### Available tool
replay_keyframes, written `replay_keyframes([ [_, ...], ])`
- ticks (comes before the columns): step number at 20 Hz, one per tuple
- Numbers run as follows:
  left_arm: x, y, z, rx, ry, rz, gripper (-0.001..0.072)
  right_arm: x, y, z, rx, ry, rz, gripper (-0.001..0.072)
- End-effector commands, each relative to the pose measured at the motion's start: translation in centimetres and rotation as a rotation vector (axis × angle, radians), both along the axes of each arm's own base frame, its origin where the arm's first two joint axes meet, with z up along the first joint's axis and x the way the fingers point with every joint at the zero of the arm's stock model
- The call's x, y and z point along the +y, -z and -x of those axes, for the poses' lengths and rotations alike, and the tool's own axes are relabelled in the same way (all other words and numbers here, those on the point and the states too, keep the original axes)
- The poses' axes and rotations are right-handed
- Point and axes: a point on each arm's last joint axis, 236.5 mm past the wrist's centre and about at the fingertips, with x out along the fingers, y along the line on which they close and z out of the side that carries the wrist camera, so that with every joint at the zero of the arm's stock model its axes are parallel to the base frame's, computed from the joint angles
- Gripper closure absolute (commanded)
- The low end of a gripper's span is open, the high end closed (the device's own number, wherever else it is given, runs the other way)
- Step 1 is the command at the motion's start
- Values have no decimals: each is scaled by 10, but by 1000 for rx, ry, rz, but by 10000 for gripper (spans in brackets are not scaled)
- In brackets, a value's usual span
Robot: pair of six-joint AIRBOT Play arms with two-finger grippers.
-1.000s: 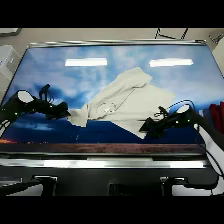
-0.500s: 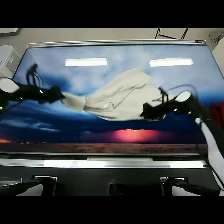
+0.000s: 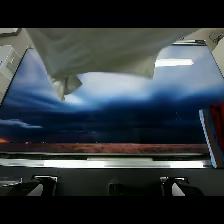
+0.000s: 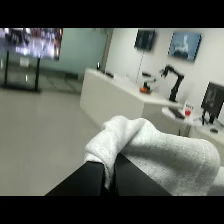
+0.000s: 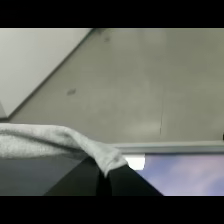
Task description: Fold the clothes and pants, and hang the long-sleeved shirts on hangers.
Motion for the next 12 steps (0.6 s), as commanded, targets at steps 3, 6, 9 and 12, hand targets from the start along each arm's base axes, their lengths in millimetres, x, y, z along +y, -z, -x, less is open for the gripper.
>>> replay_keyframes([
  [3,12,-64,93,-260,-40,51,680,3,-80,81,-282,66,16,672],
  [6,17,-36,58,-157,-95,-8,680,0,-60,56,-198,58,20,672],
  [9,25,52,-31,118,-138,-85,680,-5,28,-12,128,0,33,672],
  [12,23,191,-135,455,-110,-95,680,-16,172,-92,572,-79,-30,672],
])
